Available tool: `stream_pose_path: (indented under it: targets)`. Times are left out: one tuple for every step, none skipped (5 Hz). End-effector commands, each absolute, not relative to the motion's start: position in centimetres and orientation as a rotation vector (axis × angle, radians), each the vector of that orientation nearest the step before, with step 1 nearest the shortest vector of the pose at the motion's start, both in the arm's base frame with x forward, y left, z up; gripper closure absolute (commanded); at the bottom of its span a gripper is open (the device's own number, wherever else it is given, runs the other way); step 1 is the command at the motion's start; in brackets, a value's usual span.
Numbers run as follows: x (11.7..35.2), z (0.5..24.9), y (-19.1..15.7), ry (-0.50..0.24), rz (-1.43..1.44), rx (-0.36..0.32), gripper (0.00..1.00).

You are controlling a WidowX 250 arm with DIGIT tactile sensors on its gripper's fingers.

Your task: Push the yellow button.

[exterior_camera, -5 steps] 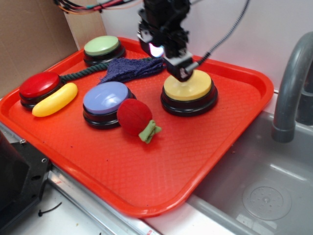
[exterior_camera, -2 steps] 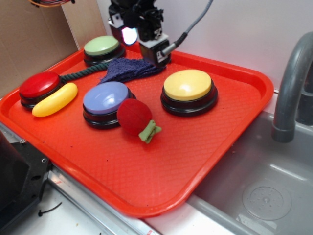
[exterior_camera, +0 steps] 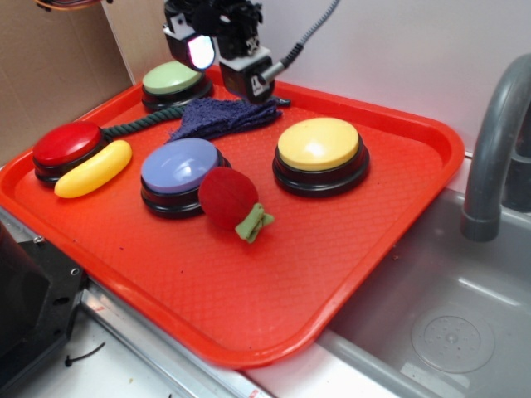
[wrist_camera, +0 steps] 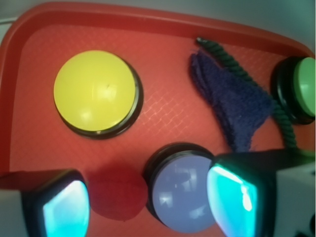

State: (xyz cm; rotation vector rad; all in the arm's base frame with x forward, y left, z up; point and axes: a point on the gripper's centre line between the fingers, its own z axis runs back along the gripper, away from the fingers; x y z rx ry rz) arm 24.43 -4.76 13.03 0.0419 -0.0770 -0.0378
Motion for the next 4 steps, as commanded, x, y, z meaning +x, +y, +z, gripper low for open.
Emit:
stream_pose_path:
  targets:
    - [25.27, 16.10, -5.19, -0.167, -0.032, 0.016, 0.00]
    - [25.07, 16.50, -5.09, -0.177, -0.032, 0.003, 0.00]
    - [24.81, 16.67, -5.03, -0.201, -0.046, -0.030, 0.00]
    - [24.50, 16.38, -4.85, -0.211, -0.038, 0.015, 0.00]
